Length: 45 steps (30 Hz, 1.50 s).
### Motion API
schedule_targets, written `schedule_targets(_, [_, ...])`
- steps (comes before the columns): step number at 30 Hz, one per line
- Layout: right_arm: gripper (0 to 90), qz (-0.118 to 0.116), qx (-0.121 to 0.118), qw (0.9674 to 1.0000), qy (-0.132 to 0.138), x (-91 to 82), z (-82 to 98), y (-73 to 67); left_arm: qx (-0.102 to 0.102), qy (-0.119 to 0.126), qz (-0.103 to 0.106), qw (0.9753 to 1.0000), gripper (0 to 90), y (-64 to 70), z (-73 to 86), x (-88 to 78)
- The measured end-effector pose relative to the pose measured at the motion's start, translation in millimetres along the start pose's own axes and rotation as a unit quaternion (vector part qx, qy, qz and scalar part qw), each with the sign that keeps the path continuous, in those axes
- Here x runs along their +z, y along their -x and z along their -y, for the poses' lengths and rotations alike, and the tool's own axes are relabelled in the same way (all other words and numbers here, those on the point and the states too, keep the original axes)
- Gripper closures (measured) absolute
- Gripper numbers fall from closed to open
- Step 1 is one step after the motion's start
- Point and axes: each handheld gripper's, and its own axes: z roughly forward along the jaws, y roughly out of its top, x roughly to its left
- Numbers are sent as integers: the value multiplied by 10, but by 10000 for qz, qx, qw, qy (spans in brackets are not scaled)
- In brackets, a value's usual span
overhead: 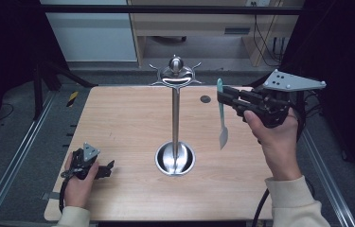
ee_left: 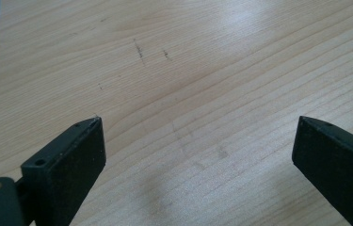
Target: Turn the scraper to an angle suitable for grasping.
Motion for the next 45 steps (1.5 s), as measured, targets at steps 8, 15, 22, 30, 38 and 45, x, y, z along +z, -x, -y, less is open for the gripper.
schedule_targets(8, [743,-90,-55,9999,15,39,-31,-47,24,-10,4,10000,31,4,-1,1])
schedule_targets(15, [743,-135,-51,9999,-2,67,-33,-63,23,-10,7,10000,31,4,0,2])
schedule_targets(22, [742,-184,-69,9998,-74,121,-31,-63,28,-11,6,10000,31,6,-1,3])
schedule_targets(30, [742,-245,-8,9996,-115,182,-33,-43,21,-6,12,10000,31,7,-1,1])
schedule_targets(38, [742,-341,30,9993,-118,200,-34,-41,33,-23,27,10000,31,13,-1,6])
schedule_targets(45, [742,-359,10,9992,-168,240,-36,-47,54,-33,26,10000,31,17,-2,6])
